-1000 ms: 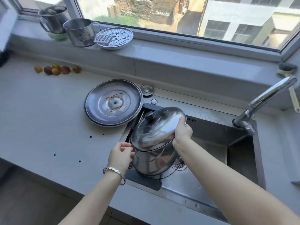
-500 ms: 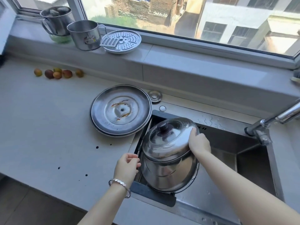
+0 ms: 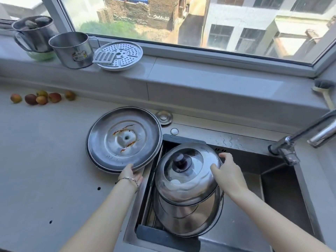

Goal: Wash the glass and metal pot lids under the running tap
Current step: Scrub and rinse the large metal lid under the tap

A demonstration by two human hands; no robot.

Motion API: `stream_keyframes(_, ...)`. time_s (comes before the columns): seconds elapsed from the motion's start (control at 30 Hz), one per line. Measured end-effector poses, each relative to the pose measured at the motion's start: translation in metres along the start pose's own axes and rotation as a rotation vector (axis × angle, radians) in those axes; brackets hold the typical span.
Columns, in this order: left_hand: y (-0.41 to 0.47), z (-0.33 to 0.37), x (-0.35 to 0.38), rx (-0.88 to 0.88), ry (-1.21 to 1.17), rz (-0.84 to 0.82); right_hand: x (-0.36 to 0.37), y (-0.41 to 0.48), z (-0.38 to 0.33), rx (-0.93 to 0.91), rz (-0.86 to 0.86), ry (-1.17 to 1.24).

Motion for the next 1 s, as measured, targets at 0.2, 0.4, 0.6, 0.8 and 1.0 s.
stream_keyframes(0.2,0.025,0.014,0.004,0.142,-0.400,-0.026,0.001,-0.014,0.008,-0.104,-0.013,0.129)
stream_keyframes(0.4,0.001,0.023,-0.007,0.315,-0.299,-0.042,0.001,-0.013,0.036,-0.069,-0.020,0.243)
stream_keyframes(0.6,-0.067,0.020,-0.005,0.488,-0.136,-0.167,-0.025,-0.014,0.073,-0.042,-0.016,0.310)
stream_keyframes(0.8,-0.148,0.001,0.026,0.635,0.083,-0.216,-0.071,-0.009,0.133,0.053,0.033,0.380)
stream_keyframes(1.0,-0.190,-0.046,0.063,0.703,0.362,-0.210,-0.118,-0.002,0.182,0.082,0.064,0.391)
Point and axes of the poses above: each hand's wrist, its own y-axis towards the middle knuckle, its own x-axis out of the palm, z = x × y, the point moved 5 cm from there along y, towards the middle knuckle
